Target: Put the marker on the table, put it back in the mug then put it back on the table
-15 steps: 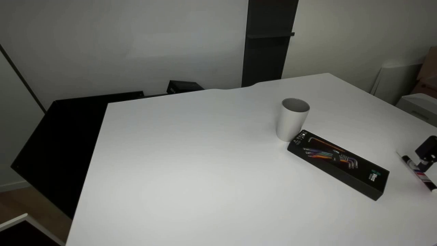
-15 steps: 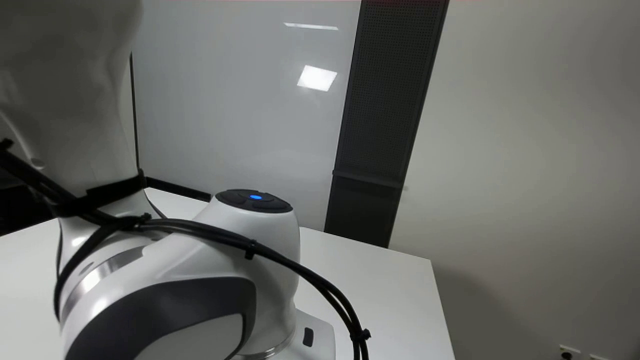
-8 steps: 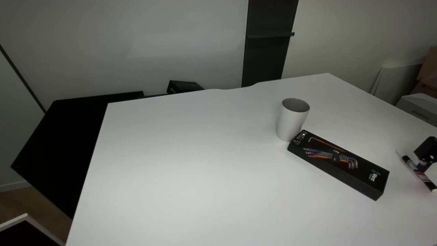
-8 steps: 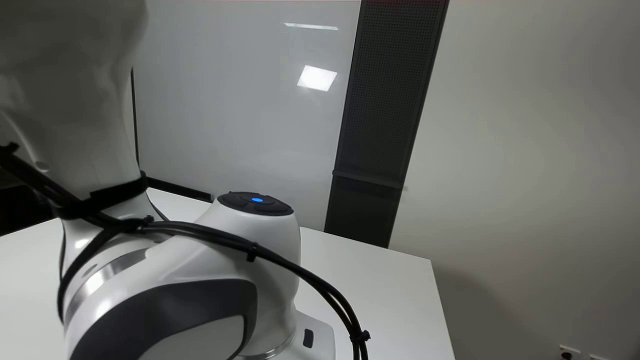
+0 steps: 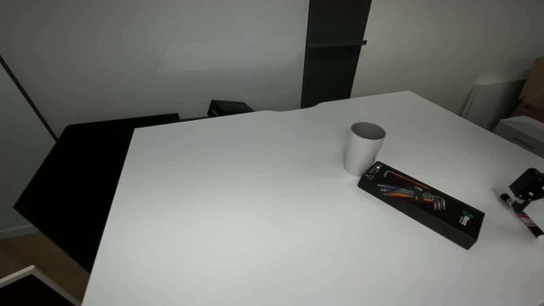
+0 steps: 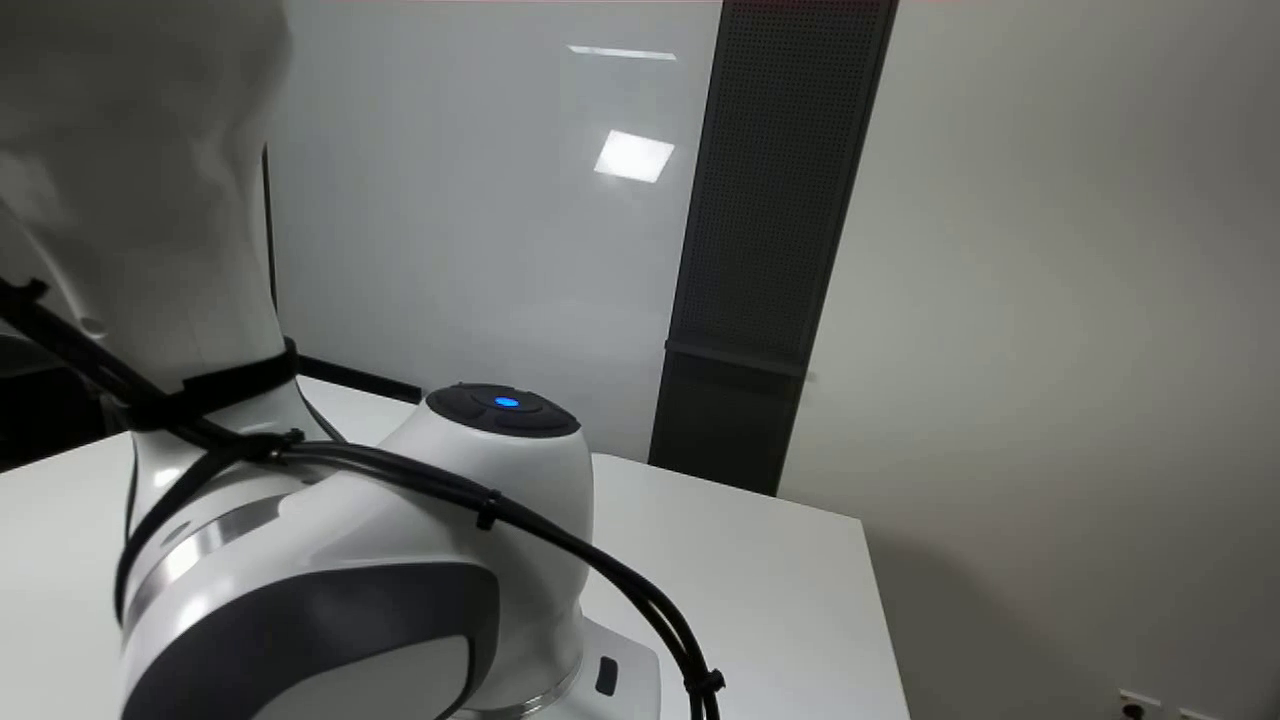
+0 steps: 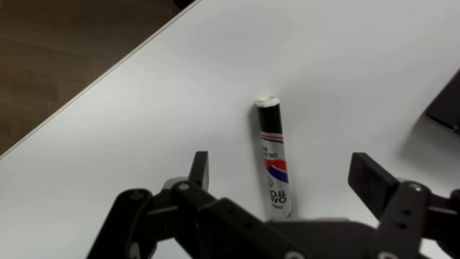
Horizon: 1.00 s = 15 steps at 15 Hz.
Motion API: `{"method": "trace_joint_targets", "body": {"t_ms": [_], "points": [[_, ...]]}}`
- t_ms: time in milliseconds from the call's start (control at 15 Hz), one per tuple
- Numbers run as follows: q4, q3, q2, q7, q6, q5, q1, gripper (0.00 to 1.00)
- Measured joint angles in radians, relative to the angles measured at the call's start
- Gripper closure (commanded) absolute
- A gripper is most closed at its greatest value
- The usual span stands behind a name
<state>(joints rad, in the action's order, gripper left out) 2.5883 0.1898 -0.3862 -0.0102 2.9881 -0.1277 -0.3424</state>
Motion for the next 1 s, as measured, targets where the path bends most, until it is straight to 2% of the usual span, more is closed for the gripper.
{"method": "trace_joint_targets", "body": {"t_ms": [267,1000], "points": [[0.000,-0.068,-0.007,0.042,0.035,-0.049,-0.067,0.00],[-0.009,-0.084,-0.062,0.050,0.076,-0.050,-0.097,0.00]]}}
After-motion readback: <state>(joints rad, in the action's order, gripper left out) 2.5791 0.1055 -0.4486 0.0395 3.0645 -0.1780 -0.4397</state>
